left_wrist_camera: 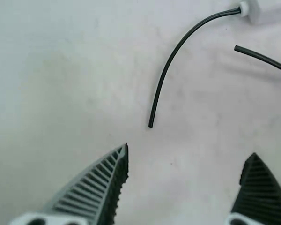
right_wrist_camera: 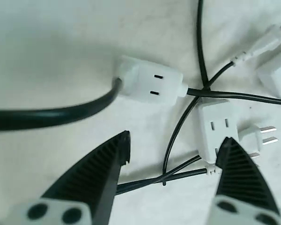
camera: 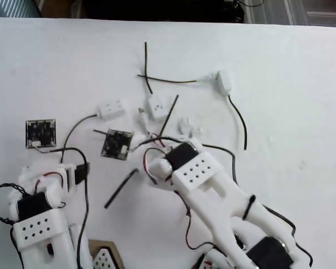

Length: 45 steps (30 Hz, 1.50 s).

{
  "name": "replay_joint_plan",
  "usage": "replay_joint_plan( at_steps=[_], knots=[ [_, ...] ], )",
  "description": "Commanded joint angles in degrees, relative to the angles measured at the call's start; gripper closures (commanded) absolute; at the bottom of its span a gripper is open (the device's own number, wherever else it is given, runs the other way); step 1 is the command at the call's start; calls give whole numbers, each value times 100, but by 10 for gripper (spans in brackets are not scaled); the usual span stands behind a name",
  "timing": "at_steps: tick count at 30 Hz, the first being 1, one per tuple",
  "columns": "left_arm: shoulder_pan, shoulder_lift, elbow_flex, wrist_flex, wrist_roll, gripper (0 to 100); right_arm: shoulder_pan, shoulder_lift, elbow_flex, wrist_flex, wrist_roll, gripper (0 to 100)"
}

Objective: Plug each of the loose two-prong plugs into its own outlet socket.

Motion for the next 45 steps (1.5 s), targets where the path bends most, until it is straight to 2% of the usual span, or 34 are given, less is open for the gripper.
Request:
replay_joint_plan(
  at_steps=[1, 7, 15, 26, 32, 34, 36, 45],
  knots=[
    [-57, -110, 18, -70, -9, 631, 57, 558, -484, 13, 466, 709],
    [-48, -110, 35, -79, -9, 631, 40, 1701, -1240, 13, 1099, 709],
    [-48, -110, 35, -79, -9, 631, 13, 2765, -2031, 13, 1152, 709],
    [-40, -110, 44, -79, -18, 631, -470, 3626, -2066, 22, 1143, 735],
    [-40, -110, 44, -79, -18, 631, -462, 3618, -2101, 31, 1099, 992],
    [-40, -110, 53, -79, -18, 631, -435, 3495, -2075, 48, 1090, 959],
    [-40, -110, 53, -79, -18, 631, -400, 3319, -2084, 48, 888, 985],
    [-40, -110, 53, -79, -18, 631, -215, 2035, -2092, 48, 431, 981]
  ],
)
